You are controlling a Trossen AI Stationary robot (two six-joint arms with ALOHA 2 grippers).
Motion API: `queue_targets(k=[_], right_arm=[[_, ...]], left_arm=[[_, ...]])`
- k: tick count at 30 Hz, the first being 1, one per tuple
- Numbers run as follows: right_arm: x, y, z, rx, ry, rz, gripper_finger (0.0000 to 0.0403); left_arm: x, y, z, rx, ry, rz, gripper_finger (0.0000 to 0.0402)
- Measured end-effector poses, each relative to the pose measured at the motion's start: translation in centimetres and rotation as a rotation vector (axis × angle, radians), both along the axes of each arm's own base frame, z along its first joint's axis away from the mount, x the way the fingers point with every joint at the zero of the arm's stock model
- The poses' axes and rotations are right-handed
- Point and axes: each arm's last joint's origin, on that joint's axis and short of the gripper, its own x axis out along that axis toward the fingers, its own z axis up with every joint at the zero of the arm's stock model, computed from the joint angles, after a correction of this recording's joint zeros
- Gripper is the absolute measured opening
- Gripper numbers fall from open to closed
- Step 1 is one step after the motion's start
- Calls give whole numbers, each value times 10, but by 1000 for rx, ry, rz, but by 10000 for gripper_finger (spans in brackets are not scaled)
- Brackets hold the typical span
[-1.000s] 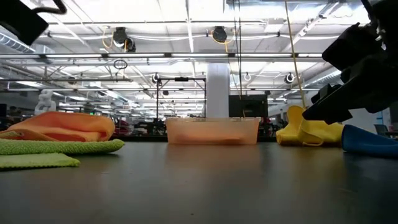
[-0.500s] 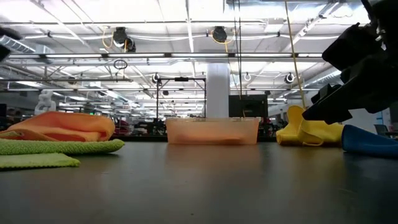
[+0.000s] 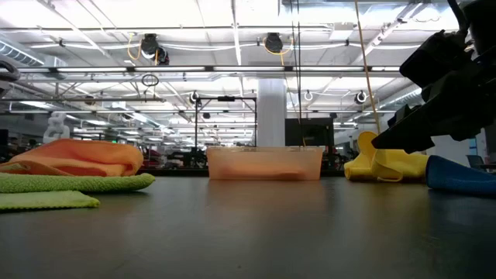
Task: Fold microfiber towels
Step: Fold the light green microfiber towel
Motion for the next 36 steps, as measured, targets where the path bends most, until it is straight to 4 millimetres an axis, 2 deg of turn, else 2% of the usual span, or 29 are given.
queue_targets(k=[4,8,11,15,18,21,26,31,36], right_arm=[[0,0,0,2,-1,0,171],[2,2,6,63,-61,-1,171],[2,6,13,58,-125,31,171],[3,9,19,30,-190,63,171],[6,12,23,5,-210,75,171],[12,16,29,8,-234,76,171],[29,27,42,-35,-253,143,171],[46,34,54,-137,-248,162,171],[56,32,59,-196,-224,153,171]], left_arm=[[-1,2,1,12,23,-7,10],[-4,6,3,42,65,-24,4],[1,7,14,39,93,-25,3],[14,3,46,55,72,-43,2],[27,-1,81,98,-6,-67,2],[41,-5,117,134,-161,-94,1],[57,-11,166,152,-441,-200,1],[66,-10,193,187,-603,-295,1],[77,-12,202,170,-703,-376,0]])
